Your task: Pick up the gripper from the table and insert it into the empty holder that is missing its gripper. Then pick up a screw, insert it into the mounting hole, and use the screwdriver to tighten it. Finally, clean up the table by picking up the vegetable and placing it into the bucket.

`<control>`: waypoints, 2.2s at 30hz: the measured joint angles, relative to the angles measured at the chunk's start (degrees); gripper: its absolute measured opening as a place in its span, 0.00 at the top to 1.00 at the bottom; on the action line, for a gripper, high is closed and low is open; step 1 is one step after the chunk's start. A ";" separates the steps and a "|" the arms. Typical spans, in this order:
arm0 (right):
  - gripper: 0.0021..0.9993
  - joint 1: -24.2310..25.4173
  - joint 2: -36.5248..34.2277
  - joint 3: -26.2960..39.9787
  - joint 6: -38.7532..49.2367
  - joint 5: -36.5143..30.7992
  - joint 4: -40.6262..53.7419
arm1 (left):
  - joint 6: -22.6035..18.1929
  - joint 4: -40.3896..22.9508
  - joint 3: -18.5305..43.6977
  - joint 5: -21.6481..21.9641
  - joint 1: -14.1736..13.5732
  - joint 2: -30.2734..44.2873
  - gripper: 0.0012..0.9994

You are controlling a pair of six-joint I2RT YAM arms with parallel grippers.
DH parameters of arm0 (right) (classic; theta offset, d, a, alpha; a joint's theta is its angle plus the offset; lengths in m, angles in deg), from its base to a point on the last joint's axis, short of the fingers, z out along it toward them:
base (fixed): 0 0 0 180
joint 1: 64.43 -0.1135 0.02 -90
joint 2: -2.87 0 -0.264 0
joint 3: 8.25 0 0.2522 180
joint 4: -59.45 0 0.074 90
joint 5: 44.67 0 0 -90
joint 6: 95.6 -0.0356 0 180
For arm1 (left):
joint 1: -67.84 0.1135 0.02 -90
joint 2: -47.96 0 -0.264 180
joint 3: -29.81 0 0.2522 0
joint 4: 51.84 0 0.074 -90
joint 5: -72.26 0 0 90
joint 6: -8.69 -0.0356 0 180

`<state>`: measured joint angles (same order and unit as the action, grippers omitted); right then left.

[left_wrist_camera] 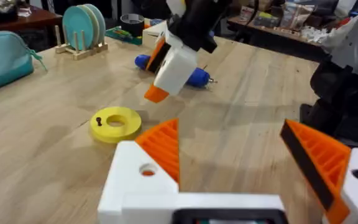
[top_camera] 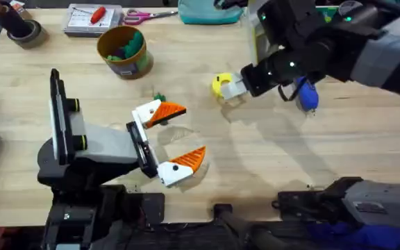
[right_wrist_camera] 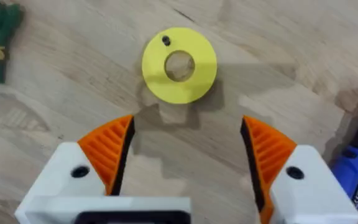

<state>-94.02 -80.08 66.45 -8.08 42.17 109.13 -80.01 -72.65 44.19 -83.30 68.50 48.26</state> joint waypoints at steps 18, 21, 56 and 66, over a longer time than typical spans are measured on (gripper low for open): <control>0.00 -0.04 -9.71 3.82 0.02 0.02 -2.75 | 0.00 0.00 0.00 0.00 0.00 0.00 0.01; 0.00 -0.04 -10.80 3.82 0.02 0.02 -3.18 | 0.00 0.00 0.00 0.00 0.00 0.02 0.01; 0.04 -0.04 -16.23 3.86 0.20 0.02 -13.22 | 0.00 0.00 0.00 0.00 0.00 0.01 0.01; 0.06 -0.04 -16.66 3.86 0.20 0.02 -15.05 | 0.00 0.00 0.00 0.00 0.00 0.02 0.01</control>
<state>-94.06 -96.74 70.31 -7.88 42.19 94.08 -80.01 -72.65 44.19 -83.30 68.50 48.28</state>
